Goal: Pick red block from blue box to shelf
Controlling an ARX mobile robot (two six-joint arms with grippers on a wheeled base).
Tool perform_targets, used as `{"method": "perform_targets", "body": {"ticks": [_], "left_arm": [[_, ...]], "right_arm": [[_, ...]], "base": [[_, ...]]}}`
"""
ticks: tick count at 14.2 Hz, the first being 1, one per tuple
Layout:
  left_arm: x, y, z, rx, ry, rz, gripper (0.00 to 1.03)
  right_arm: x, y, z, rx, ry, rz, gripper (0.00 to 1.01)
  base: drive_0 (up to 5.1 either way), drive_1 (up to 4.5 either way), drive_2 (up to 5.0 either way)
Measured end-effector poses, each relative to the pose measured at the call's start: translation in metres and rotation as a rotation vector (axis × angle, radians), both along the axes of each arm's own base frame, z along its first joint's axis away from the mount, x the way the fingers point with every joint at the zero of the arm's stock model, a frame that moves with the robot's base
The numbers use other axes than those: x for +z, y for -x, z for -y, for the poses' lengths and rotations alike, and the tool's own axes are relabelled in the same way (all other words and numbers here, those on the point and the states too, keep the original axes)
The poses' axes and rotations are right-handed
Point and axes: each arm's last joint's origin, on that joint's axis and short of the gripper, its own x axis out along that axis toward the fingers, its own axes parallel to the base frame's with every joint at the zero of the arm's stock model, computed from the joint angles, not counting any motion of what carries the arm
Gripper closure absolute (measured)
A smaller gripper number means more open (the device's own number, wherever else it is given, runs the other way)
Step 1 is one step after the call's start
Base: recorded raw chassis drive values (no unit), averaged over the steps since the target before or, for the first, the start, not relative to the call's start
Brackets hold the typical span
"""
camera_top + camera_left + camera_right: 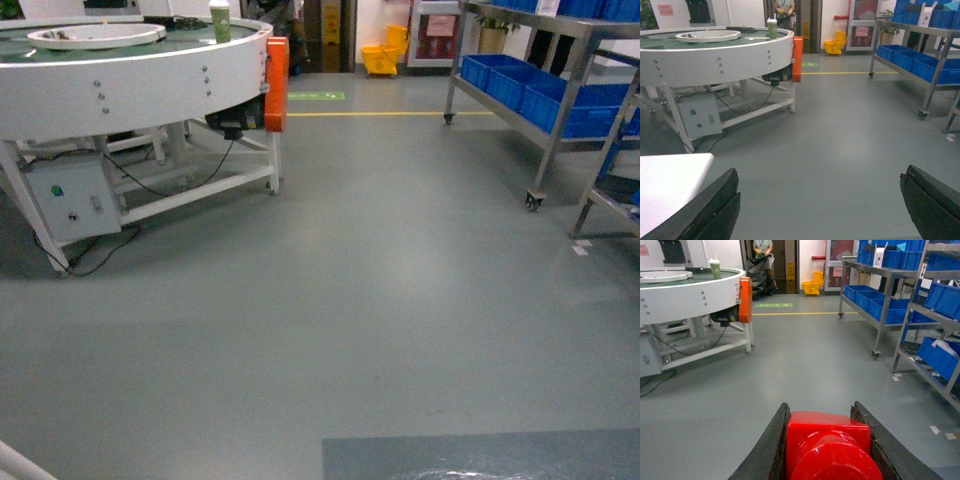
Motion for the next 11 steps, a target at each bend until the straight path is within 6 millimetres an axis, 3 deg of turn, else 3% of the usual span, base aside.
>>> {"method": "perform_targets", "body": {"ticks": [11], "left_arm": [[0.0003,0.0,0.0001,-0.002,0.0,0.003,0.05]], "right_arm": [[0.0001,0.0,0.0,0.0,0.0,0.002,0.73]], "base": [[0.0,4.06,-4.0]]}}
